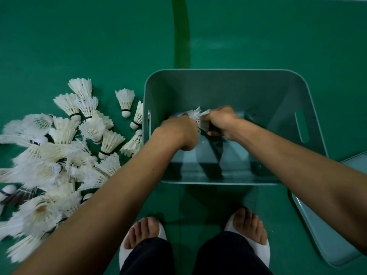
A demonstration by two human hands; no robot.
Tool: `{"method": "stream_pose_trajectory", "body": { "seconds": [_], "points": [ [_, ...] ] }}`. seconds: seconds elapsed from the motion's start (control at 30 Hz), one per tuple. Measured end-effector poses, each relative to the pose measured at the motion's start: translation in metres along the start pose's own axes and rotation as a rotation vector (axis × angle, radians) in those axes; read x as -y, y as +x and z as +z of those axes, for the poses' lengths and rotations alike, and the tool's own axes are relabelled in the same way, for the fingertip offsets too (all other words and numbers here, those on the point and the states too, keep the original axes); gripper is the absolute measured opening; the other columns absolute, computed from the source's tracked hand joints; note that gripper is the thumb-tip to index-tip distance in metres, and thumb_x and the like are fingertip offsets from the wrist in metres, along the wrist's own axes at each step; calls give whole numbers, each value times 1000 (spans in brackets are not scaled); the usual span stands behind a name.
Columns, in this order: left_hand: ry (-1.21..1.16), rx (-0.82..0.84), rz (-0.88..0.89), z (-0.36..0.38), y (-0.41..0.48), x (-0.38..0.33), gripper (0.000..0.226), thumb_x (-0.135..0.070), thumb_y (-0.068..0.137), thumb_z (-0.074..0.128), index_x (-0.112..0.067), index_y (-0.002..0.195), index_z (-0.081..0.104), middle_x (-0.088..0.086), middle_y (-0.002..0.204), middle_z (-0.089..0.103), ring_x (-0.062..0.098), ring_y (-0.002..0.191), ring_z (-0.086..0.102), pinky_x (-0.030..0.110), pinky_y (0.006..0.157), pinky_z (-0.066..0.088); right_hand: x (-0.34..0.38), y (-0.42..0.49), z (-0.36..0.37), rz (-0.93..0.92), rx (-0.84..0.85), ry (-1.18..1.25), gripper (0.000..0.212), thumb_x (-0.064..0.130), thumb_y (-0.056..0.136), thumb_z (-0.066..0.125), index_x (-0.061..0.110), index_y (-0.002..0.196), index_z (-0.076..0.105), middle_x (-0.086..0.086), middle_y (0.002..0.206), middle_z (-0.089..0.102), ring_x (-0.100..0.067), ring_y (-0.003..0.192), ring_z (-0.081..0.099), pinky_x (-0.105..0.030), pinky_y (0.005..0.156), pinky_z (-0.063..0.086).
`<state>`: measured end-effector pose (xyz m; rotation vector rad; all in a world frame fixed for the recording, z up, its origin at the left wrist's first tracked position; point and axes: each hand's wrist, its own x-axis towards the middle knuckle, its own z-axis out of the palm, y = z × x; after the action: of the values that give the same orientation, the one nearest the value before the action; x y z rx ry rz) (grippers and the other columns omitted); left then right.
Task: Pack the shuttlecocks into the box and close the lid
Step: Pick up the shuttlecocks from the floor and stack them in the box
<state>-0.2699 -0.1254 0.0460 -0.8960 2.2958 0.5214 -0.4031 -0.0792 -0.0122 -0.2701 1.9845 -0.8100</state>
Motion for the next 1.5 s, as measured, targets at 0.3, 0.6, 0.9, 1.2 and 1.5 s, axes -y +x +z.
{"method": "stream_pose_trajectory", "body": {
  "seconds": [0.3, 0.6, 0.9, 1.2, 1.5],
  "points": [
    [-65, -113, 32, -5, -11, 2, 42, -9, 92, 43, -5, 132, 54, 17, 140, 53, 39, 124, 54, 47, 104, 49, 9, 4, 5, -51, -78, -73, 40, 25, 78, 86, -2, 103, 70, -17, 94, 74, -27, 66, 71, -39, 54, 64],
    [-373, -482, 146, -36, -89, 10, 44, -5, 84, 46, -11, 122, 66, 13, 129, 64, 33, 116, 61, 43, 96, 51, 46, -53, -33, -198, -417, -140, 32, 27, 71, 66, 4, 91, 74, -11, 92, 76, -29, 76, 76, -44, 69, 65],
    [-814, -1015, -100, 52, -170, 73, 34, 5, 86, 52, -18, 102, 71, -7, 99, 70, 5, 81, 61, 24, 67, 48, 37, -226, 28, -759, -59, 26, 31, 18, 87, 64, 0, 63, 73, -17, 59, 69, -37, 57, 68, -48, 59, 59],
    [-638, -706, -434, 191, -183, 113, 38, -27, 79, 74, -18, 111, 56, 2, 106, 56, 24, 95, 57, 38, 71, 50, -36, -240, 124, -671, 312, -561, 18, 22, 92, 58, 15, 105, 69, -6, 96, 70, -24, 93, 65, -39, 82, 55],
    [-313, -562, -532, 201, -156, 109, 39, -46, 74, 80, -15, 87, 61, 5, 86, 65, 32, 90, 60, 34, 56, 38, -78, -209, 140, -525, 239, -764, 50, 16, 94, 57, 20, 143, 47, -17, 134, 51, -38, 114, 60, -42, 91, 53]
  ]
}}
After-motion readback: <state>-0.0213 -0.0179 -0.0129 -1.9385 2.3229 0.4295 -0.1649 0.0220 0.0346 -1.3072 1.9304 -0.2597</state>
